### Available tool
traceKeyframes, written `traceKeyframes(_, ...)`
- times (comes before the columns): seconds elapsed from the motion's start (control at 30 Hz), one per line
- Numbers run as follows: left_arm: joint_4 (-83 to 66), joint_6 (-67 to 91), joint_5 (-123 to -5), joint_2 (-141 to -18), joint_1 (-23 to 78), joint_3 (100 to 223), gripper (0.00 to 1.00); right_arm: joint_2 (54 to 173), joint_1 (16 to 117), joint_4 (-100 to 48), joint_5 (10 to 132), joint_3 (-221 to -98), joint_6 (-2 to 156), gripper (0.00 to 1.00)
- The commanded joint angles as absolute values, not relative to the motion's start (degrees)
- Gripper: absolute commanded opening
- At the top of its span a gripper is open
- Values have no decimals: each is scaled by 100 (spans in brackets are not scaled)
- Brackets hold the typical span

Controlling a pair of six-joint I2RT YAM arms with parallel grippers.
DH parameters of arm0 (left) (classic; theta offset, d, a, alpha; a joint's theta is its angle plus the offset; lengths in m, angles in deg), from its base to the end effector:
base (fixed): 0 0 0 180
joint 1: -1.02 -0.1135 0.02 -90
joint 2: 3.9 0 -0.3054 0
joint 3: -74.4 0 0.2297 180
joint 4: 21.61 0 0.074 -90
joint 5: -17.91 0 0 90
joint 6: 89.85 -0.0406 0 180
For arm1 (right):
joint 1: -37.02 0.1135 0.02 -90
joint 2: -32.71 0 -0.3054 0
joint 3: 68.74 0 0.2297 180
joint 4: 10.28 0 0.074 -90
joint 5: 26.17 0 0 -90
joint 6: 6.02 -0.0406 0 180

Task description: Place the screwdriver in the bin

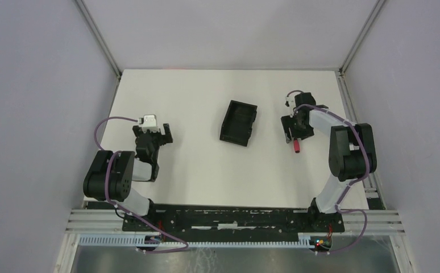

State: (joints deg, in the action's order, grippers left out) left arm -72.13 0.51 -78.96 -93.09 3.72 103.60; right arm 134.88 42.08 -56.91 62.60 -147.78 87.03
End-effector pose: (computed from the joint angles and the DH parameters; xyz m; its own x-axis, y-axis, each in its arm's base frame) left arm 0.2433 -0.0066 0.2012 -0.1639 0.0015 -0.9865 -0.0721 0.9973 0.0135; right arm 0.3340 0.0287 0.2143 -0.9290 -0.1357 -0.3444 -0.1304 0.9907 -0.0385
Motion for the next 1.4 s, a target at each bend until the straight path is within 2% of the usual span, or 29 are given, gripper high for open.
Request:
traceKeyframes(0.0, -7369, 138, -7850, -9206, 356, 10378, 100, 13517, 4139, -5441, 6290, -14653, 8671, 65)
traceKeyframes(0.07, -7365, 138, -7851, -9206, 352, 10378, 100, 13552, 4097, -5422, 6348, -14557, 8666, 51)
traceKeyframes(0.23, -7365, 138, -7849, -9206, 350, 10378, 100, 13593, 4067, -5824, 6536, -14914, 8723, 0)
traceKeyframes(0.53, -7362, 138, -7848, -9206, 355, 10378, 100, 13296, 4071, -7759, 6976, -17273, 8678, 0)
traceKeyframes(0.67, -7367, 142, -7847, -9206, 355, 10378, 100, 13239, 4064, -8101, 6957, -17870, 8447, 0)
traceKeyframes(0.87, -7370, 138, -7850, -9206, 353, 10378, 100, 12924, 4393, -7261, 7310, -17487, 7790, 0)
traceKeyframes(1.03, -7365, 136, -7855, -9206, 349, 10378, 100, 12848, 5600, -5899, 7368, -17174, 7054, 0)
traceKeyframes(1.2, -7368, 138, -7852, -9206, 353, 10378, 100, 13413, 6486, -5354, 6789, -17561, 6824, 0)
traceKeyframes(1.37, -7365, 142, -7850, -9206, 353, 10378, 100, 13847, 6751, -4995, 6241, -17530, 6834, 0)
